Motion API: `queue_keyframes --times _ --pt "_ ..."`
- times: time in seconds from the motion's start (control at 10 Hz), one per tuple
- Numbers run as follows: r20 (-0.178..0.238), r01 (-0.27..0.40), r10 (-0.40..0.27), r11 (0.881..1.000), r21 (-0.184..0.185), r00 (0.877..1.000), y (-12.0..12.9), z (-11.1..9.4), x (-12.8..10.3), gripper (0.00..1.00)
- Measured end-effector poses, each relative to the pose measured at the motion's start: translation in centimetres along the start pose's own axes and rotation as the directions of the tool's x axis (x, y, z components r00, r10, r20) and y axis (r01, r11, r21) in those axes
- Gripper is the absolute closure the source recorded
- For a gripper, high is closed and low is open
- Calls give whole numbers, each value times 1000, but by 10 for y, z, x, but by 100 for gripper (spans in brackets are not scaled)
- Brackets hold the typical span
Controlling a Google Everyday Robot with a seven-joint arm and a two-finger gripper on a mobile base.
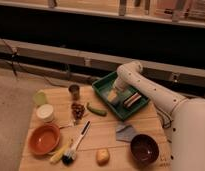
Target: Place sponge in red bowl
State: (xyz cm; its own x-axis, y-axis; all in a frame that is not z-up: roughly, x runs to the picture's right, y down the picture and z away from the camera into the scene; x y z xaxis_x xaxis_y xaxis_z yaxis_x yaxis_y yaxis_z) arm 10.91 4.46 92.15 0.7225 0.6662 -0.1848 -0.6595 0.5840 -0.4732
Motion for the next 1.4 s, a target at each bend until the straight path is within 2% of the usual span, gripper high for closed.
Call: queue_keyframes --times 0.4,0.7,0.9,1.4 --pt "-18 6 -6 1000 -10 1000 14 0 10 20" --pt "-29 6 -6 1000 -4 1000 18 -1 17 20" --pt "-40 15 -14 1000 13 999 19 1 15 20" --pt "-85 38 -31 996 85 996 22 17 1 20"
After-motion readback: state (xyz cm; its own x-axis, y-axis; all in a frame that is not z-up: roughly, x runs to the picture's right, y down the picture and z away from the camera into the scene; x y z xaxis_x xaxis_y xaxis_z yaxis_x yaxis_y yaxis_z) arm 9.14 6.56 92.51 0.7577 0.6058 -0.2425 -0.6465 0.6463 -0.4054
